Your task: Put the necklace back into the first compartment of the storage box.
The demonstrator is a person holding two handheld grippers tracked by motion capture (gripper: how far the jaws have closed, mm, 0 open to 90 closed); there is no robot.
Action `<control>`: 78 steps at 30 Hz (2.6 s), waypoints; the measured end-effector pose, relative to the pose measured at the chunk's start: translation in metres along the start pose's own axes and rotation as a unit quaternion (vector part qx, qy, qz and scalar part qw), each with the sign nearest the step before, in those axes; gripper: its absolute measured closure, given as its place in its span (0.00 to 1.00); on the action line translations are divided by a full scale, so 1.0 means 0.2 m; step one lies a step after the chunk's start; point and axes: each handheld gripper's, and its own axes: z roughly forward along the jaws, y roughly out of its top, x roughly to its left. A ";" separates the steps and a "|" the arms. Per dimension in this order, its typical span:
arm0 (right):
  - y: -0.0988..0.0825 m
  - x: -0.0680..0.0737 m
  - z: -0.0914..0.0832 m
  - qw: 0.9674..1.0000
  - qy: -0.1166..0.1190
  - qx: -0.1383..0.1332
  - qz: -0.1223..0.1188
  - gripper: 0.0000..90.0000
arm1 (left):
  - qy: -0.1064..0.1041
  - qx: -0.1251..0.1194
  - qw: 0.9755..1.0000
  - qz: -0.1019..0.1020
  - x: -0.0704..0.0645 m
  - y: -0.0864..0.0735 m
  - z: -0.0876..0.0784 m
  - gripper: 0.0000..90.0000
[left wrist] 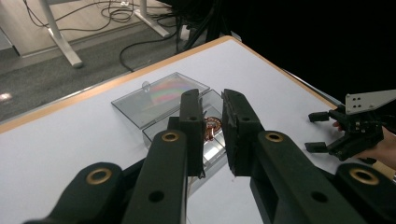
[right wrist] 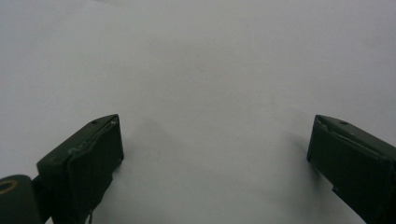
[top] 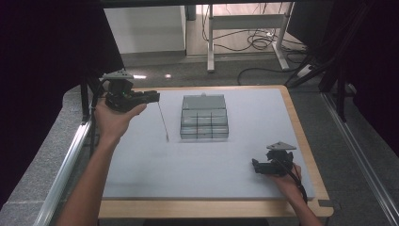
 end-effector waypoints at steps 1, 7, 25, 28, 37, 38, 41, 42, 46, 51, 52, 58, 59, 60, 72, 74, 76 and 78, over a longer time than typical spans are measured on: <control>0.00 0.00 0.00 1.000 0.000 0.000 0.000 0.04 | 0.000 0.000 1.000 0.001 0.00 0.01 0.01 0.88; 0.00 0.00 0.00 1.000 0.000 0.000 0.000 0.04 | -0.001 0.004 1.000 0.004 -0.02 0.04 0.04 0.88; 0.00 0.00 0.00 1.000 0.001 0.000 0.000 0.04 | 0.003 0.008 1.000 0.007 -0.03 0.16 0.08 0.88; 0.00 0.00 0.00 1.000 0.001 0.000 0.000 0.04 | 0.003 0.006 1.000 0.006 -0.04 0.18 0.09 0.88; 0.00 0.00 0.00 1.000 0.001 0.000 0.000 0.04 | 0.004 0.003 1.000 0.011 -0.04 0.24 0.09 0.88; 0.00 0.00 0.00 1.000 0.001 0.000 0.000 0.04 | 0.005 0.003 1.000 0.013 -0.04 0.25 0.09 0.88; 0.00 0.00 0.00 1.000 0.001 0.000 0.000 0.04 | 0.006 0.003 1.000 0.012 -0.04 0.26 0.11 0.88; 0.00 0.00 0.00 1.000 0.001 0.001 0.001 0.04 | 0.007 0.004 1.000 0.013 -0.04 0.27 0.12 0.88; 0.00 0.00 0.00 1.000 0.001 0.000 0.000 0.04 | 0.007 0.005 1.000 0.011 -0.03 0.28 0.14 0.88; 0.00 0.00 0.00 1.000 0.001 0.000 0.001 0.04 | 0.009 0.006 1.000 0.008 -0.01 0.31 0.17 0.88; 0.00 0.00 0.00 1.000 0.001 0.000 0.000 0.04 | 0.008 0.005 1.000 0.007 -0.01 0.31 0.18 0.88; 0.00 0.00 0.00 1.000 0.001 0.000 0.000 0.04 | 0.010 0.005 1.000 0.004 0.01 0.33 0.21 0.88; 0.00 0.00 0.00 1.000 0.001 0.000 0.000 0.04 | 0.011 0.005 1.000 0.004 0.02 0.33 0.22 0.88; 0.00 0.00 0.00 1.000 0.001 0.000 0.000 0.04 | 0.011 0.007 1.000 0.005 0.02 0.34 0.23 0.88; 0.00 0.00 0.00 1.000 0.001 0.000 0.000 0.04 | 0.023 0.010 1.000 0.002 0.08 0.35 0.41 0.88; 0.00 0.00 0.00 1.000 0.001 0.000 0.000 0.04 | 0.026 0.011 1.000 0.003 0.09 0.34 0.44 0.88; 0.00 0.00 0.00 1.000 0.001 0.000 0.000 0.04 | 0.027 0.013 1.000 0.000 0.10 0.33 0.48 0.88; 0.00 0.00 0.00 1.000 0.001 0.000 0.000 0.04 | 0.026 0.014 1.000 -0.001 0.11 0.30 0.52 0.88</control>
